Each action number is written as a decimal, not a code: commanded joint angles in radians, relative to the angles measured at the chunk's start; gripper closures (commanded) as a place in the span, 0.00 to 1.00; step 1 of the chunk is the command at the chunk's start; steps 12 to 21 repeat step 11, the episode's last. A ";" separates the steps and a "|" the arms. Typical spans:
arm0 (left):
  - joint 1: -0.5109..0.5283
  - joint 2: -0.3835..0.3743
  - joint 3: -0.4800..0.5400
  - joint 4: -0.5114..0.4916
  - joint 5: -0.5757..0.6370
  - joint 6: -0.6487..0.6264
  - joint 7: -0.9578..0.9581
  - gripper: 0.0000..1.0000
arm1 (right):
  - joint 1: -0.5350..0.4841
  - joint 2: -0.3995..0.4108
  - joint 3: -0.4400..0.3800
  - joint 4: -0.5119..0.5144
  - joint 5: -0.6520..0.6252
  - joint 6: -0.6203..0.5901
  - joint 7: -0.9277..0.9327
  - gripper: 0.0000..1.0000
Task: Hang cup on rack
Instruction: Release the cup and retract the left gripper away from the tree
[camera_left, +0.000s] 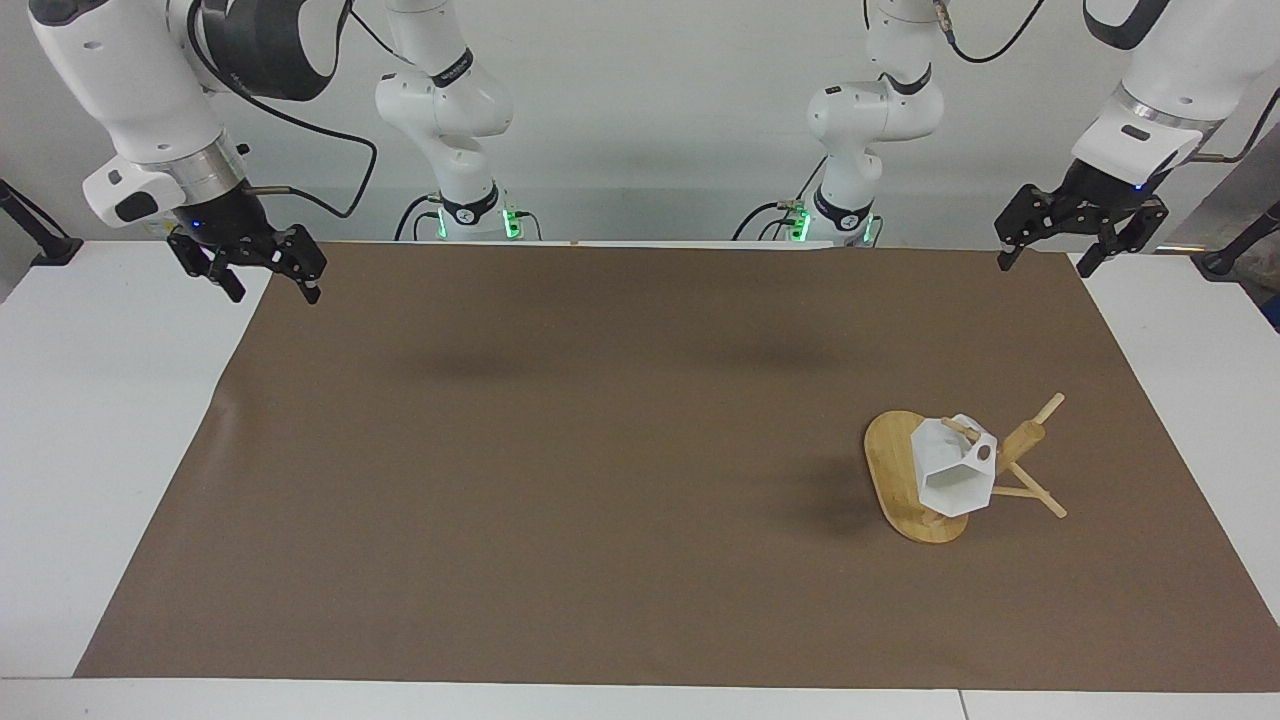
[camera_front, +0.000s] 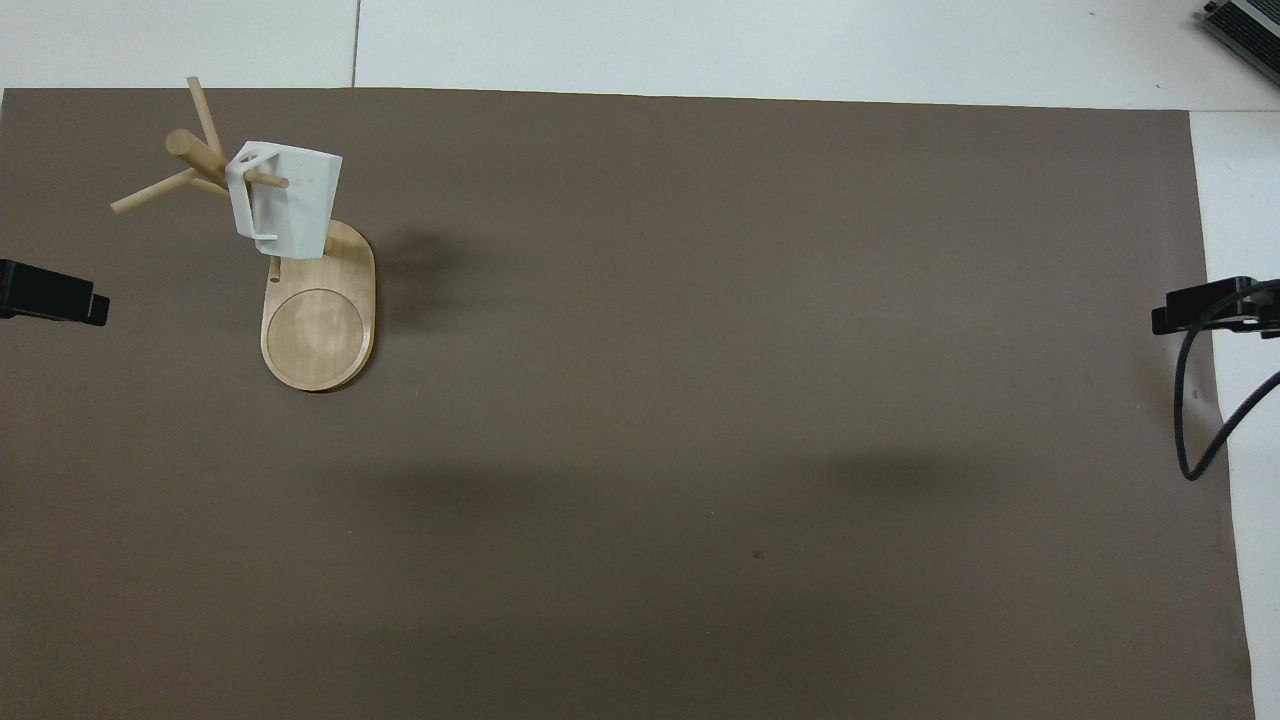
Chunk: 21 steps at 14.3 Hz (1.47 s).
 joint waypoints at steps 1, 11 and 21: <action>0.001 -0.012 0.000 -0.029 0.014 0.013 0.000 0.00 | 0.007 -0.033 -0.004 -0.030 0.003 -0.029 0.008 0.00; -0.002 -0.018 0.002 -0.035 0.012 -0.001 -0.006 0.00 | 0.002 -0.033 -0.010 -0.028 0.003 -0.030 0.006 0.00; -0.002 -0.018 0.002 -0.035 0.012 -0.001 -0.006 0.00 | 0.002 -0.033 -0.010 -0.028 0.003 -0.030 0.006 0.00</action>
